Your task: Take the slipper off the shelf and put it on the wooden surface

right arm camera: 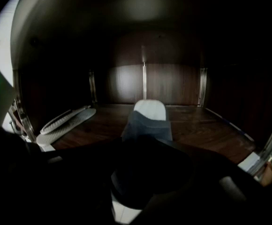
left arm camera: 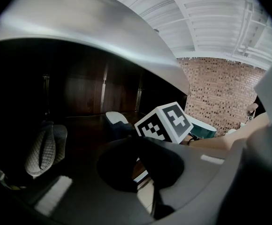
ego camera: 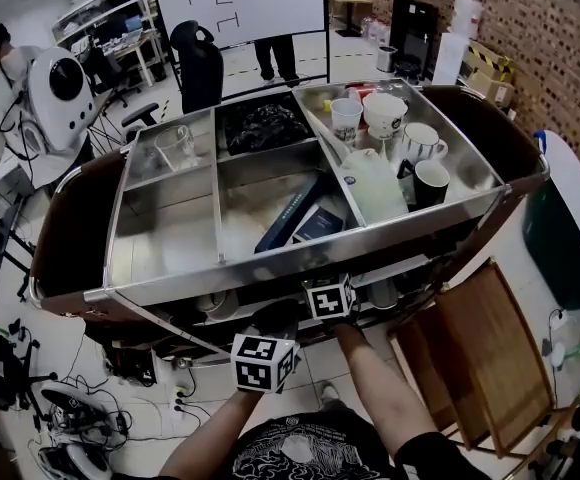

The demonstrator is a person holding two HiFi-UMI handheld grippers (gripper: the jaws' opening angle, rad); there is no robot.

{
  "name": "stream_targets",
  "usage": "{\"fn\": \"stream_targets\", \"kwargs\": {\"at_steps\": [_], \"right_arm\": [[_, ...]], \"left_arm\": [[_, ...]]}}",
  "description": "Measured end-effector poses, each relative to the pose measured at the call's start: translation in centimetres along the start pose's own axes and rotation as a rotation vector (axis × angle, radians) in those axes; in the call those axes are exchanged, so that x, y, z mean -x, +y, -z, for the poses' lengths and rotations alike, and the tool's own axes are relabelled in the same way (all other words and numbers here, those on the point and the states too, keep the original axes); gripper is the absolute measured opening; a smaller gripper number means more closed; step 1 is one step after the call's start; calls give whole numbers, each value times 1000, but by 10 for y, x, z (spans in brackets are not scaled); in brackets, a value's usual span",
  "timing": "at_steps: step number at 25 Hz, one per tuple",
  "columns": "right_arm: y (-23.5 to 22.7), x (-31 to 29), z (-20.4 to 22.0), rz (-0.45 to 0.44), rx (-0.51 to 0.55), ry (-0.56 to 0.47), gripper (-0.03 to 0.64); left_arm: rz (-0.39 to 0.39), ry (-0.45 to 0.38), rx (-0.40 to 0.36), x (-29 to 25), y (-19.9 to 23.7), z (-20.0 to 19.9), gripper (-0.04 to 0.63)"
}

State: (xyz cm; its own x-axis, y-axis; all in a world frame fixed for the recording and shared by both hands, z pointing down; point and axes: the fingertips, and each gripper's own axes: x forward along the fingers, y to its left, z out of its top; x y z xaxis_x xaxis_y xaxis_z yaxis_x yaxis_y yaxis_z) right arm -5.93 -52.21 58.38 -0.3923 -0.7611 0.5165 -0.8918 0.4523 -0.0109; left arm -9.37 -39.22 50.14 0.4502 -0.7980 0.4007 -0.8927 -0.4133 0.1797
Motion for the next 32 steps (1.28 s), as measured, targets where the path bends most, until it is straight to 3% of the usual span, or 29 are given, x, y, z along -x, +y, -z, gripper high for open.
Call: {"fn": "stream_targets", "kwargs": {"at_steps": [5, 11, 26, 32], "right_arm": [[-1, -5, 5, 4, 40, 65, 152], [-3, -2, 7, -10, 73, 63, 23], [10, 33, -3, -6, 100, -27, 12], [11, 60, -5, 34, 105, -55, 11]], "left_arm": [[-3, 3, 7, 0, 5, 0, 5], [-5, 5, 14, 2, 9, 3, 5], [33, -2, 13, 4, 2, 3, 5], [78, -8, 7, 4, -9, 5, 5]]}}
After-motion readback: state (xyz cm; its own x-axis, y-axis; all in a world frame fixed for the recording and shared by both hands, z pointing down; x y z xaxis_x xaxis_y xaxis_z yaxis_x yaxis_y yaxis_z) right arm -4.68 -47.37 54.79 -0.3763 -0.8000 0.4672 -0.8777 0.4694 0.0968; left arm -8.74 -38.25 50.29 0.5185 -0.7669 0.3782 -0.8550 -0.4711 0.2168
